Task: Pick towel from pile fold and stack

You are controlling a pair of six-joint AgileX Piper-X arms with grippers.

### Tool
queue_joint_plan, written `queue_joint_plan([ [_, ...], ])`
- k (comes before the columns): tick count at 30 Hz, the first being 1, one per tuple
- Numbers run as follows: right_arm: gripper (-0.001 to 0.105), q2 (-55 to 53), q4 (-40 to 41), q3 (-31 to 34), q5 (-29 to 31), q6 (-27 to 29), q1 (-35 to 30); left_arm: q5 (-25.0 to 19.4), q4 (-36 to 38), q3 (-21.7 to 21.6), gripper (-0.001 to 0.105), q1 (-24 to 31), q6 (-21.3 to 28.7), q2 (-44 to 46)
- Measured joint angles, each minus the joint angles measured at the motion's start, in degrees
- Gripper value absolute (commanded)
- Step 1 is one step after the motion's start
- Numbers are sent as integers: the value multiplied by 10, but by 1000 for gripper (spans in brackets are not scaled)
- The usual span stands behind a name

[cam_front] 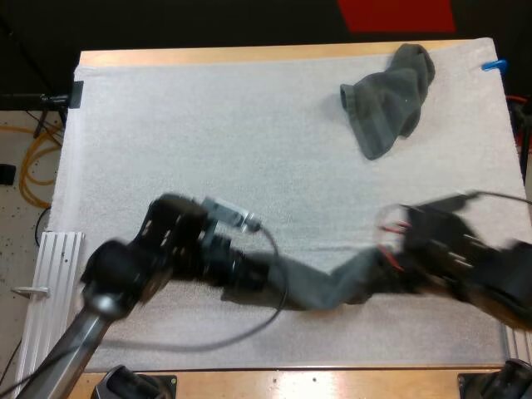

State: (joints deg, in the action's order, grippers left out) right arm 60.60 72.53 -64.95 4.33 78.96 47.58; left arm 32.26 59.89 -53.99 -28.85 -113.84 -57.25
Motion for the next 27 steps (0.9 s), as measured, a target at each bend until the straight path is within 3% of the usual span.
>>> queue_joint_plan([
  [4,0,101,-78,0,7,51,-60,-11,-69,0,0,53,25,-95],
  [7,0,172,-157,0,-28,73,-118,-9,-120,0,0,94,37,-172],
  [13,0,294,-295,0,-97,86,-192,36,-238,0,0,144,44,-312],
  [23,0,381,-371,0,-124,82,-240,42,-338,0,1,181,46,-403],
  [25,7,385,-373,0,-151,82,-250,42,-344,0,8,186,56,-403],
  [27,22,385,-376,0,-179,81,-260,50,-347,0,19,190,59,-403],
])
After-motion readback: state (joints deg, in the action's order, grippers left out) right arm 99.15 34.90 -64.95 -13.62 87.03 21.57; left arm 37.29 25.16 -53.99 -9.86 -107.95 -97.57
